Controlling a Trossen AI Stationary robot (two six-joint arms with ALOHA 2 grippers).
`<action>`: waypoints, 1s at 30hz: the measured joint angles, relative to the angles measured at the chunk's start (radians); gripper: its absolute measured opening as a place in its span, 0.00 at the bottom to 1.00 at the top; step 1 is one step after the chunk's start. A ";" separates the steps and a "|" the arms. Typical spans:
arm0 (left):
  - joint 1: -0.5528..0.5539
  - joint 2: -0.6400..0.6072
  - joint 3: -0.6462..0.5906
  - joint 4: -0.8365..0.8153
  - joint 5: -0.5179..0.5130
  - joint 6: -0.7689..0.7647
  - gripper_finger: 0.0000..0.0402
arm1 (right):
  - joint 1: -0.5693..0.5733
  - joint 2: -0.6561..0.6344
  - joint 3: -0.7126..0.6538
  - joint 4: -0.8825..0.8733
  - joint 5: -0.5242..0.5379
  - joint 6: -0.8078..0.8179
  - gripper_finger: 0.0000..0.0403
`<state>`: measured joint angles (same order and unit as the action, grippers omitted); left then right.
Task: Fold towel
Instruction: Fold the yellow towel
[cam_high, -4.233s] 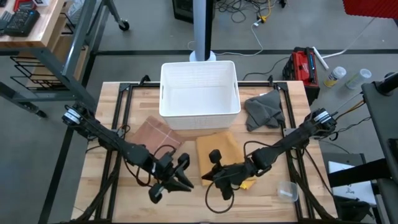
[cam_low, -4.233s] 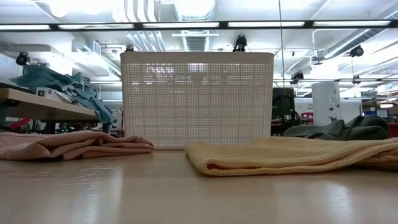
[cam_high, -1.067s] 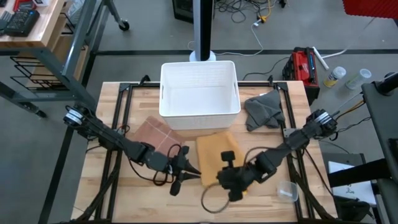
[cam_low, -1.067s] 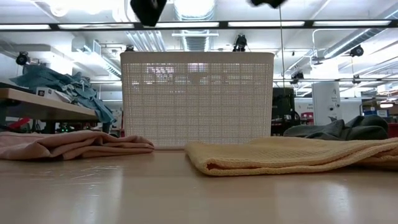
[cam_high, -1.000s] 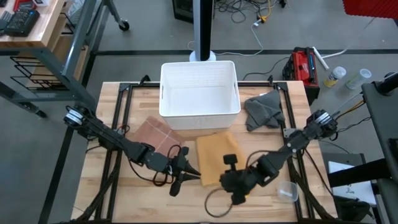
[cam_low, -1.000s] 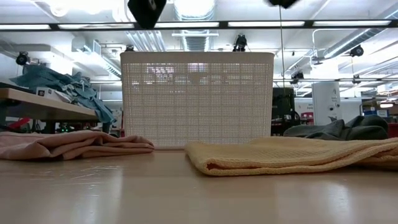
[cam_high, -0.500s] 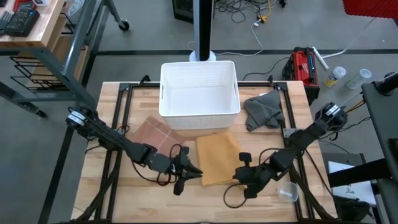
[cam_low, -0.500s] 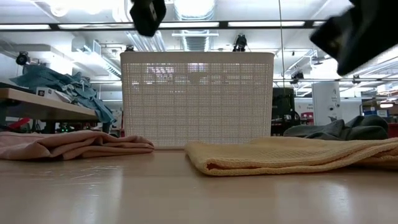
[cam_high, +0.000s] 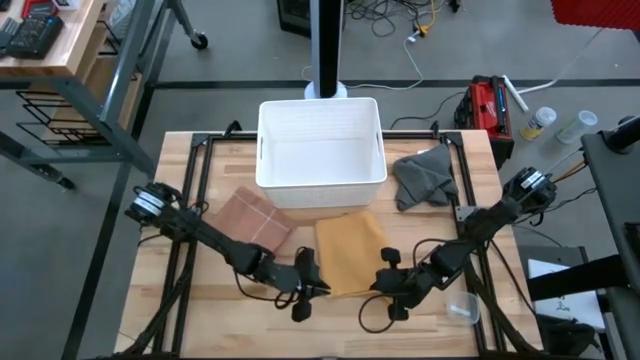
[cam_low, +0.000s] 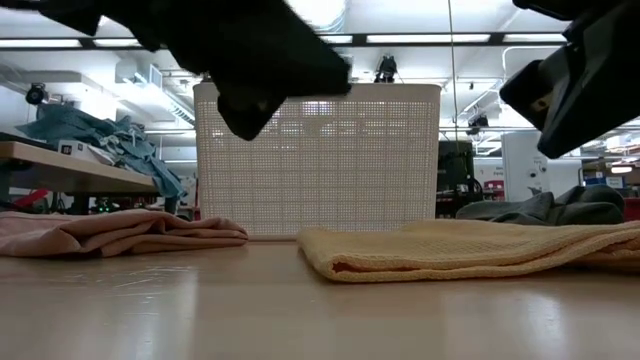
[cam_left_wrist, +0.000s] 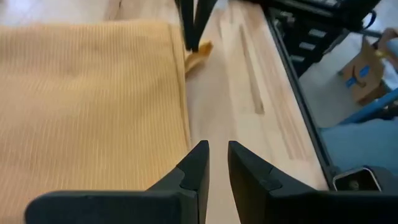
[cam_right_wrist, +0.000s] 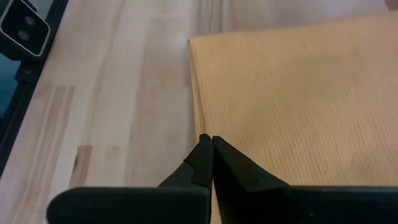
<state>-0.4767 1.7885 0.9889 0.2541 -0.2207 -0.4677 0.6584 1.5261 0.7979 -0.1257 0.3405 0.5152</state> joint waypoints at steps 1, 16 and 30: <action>0.000 0.000 0.014 -0.034 0.000 -0.010 0.12 | 0.000 0.000 0.000 0.002 0.000 -0.001 0.00; 0.000 0.117 0.045 -0.140 0.002 0.013 0.12 | -0.061 0.000 0.000 0.005 -0.003 0.073 0.17; -0.007 0.098 0.045 -0.148 0.003 0.014 0.12 | -0.075 0.227 0.087 0.094 -0.005 -0.010 0.39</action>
<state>-0.4839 1.8862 1.0340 0.1062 -0.2178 -0.4538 0.5838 1.7529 0.8853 -0.0320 0.3357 0.5049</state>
